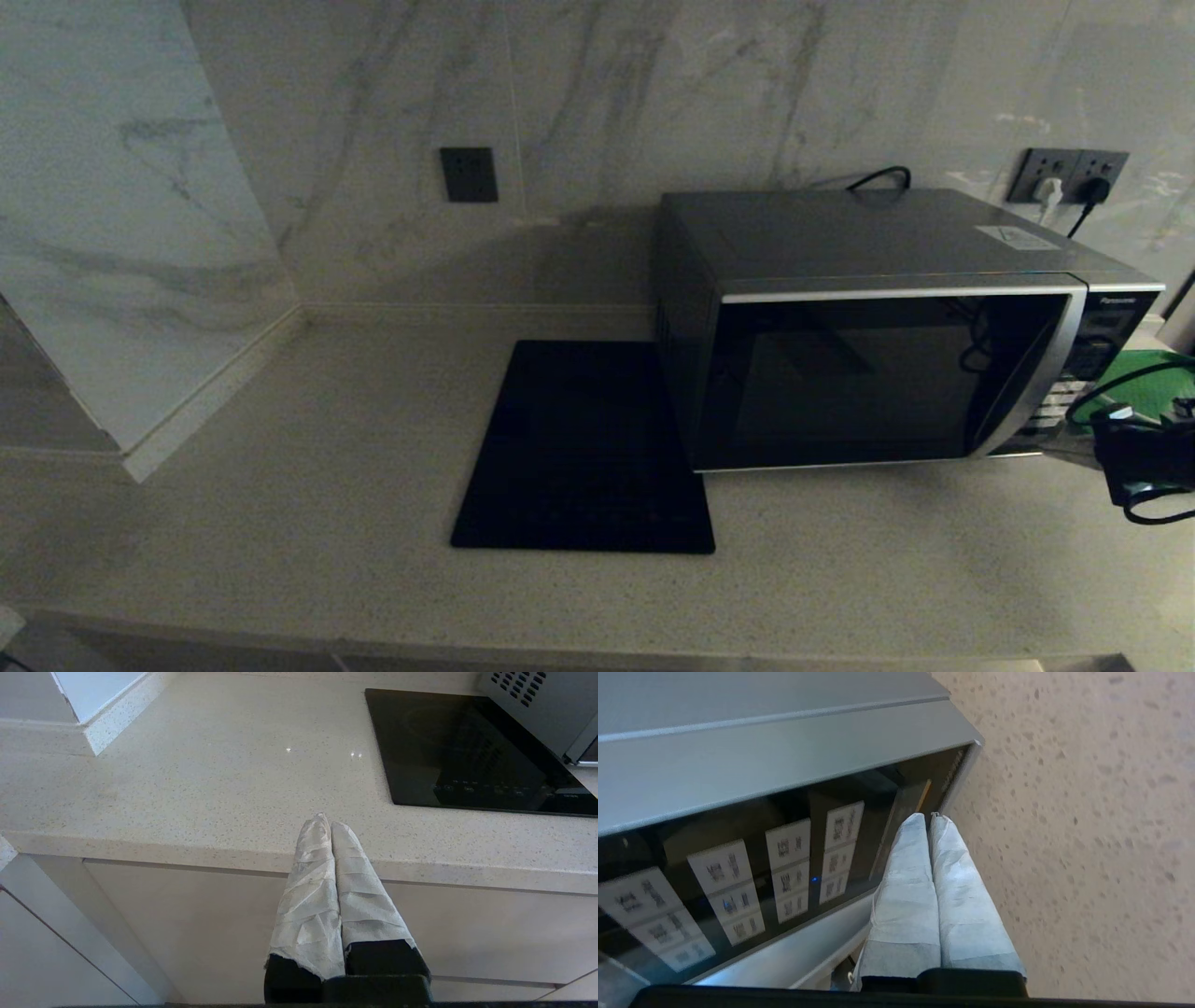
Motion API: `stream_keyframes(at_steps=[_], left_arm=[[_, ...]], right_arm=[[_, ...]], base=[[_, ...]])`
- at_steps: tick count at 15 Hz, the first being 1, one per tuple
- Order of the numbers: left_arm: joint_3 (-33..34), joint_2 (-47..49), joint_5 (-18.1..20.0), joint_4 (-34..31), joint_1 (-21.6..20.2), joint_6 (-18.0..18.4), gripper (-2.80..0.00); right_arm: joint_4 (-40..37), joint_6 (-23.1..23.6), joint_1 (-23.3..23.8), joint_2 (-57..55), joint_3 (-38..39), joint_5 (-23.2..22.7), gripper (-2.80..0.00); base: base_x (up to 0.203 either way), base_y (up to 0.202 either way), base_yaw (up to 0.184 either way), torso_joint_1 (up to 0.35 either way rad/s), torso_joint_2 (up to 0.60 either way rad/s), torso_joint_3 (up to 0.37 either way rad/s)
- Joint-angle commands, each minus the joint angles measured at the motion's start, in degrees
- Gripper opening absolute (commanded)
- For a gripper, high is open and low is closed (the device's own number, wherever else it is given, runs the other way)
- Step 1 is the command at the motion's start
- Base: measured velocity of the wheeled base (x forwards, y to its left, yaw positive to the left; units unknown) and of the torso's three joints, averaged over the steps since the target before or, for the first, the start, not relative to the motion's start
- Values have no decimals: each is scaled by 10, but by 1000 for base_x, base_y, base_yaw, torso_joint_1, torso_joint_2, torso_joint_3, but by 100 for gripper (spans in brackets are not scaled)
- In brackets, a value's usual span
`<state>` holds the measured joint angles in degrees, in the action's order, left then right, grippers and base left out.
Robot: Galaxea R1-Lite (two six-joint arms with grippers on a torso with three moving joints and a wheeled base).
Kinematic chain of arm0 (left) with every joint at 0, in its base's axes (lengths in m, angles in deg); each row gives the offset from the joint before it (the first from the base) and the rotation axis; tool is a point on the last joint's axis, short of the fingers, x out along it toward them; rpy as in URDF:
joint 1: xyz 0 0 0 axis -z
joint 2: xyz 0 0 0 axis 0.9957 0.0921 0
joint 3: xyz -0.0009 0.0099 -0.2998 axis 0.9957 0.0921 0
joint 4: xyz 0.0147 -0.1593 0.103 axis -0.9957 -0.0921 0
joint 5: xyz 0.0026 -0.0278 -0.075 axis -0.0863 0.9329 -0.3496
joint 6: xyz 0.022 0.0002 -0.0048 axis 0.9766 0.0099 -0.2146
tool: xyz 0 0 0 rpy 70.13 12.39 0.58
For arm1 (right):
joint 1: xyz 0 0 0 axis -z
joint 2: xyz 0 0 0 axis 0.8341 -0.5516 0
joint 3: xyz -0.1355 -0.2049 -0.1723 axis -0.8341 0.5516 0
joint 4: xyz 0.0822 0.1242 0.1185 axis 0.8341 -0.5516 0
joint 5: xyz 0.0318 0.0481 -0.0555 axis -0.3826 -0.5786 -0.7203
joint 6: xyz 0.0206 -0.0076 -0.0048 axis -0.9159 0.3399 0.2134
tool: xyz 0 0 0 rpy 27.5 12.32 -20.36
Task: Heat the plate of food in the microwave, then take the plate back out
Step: Open the microwave oven
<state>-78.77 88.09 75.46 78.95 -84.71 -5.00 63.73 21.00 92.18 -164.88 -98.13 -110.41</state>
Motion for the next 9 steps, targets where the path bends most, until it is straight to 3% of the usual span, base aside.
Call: stream_keyframes(at_steps=[1,9], left_arm=[[0,0,0,0,0,-1,-280],[0,0,0,0,0,-1,-280]], right_arm=[[0,-3,0,-9,-9,-2,-280],[0,-4,-6,-19,-19,-2,-280]], base=[[0,0,0,0,0,0],[0,0,0,0,0,0]])
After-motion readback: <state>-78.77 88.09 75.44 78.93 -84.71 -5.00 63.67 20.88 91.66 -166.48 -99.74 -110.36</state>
